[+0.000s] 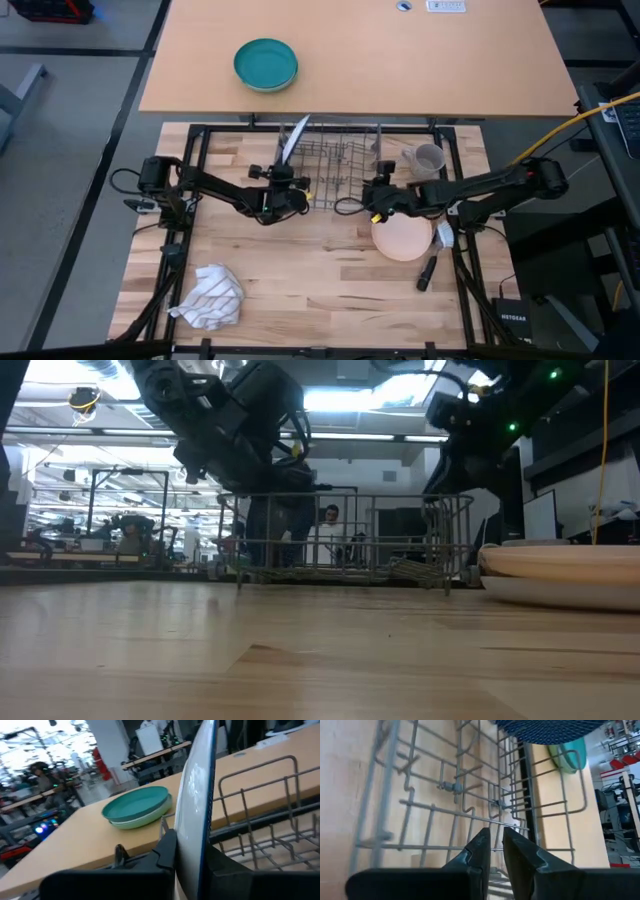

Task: Sort dishes
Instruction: Put the blue plate in the dish rack

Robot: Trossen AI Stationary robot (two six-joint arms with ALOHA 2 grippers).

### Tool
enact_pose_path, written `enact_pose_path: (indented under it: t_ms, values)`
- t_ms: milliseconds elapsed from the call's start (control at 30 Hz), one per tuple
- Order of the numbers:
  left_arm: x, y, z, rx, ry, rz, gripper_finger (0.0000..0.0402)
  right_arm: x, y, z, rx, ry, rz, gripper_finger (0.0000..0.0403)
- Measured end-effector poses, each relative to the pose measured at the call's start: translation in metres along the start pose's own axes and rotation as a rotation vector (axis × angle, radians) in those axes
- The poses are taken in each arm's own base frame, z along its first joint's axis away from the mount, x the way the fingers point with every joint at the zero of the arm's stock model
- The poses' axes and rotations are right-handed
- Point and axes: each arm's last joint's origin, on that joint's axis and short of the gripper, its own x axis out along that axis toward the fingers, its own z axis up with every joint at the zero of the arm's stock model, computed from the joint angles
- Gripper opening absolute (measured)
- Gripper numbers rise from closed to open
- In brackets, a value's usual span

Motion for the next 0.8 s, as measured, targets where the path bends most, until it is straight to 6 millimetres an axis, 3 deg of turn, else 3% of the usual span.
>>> enact_pose_path:
  t_ms: [367,800]
  values:
    - [-0.013,-0.002,-0.001,-0.006,-0.007,-0.045,0.0032,0.023,0.004,0.002,0.023,0.022,-0.013,0.0055]
    - [-0.017,-0.004,0.002,-0.039,-0.012,-0.063,0.0033,0.029,-0.018,0.021,0.131,-0.213,-0.041,0.0056]
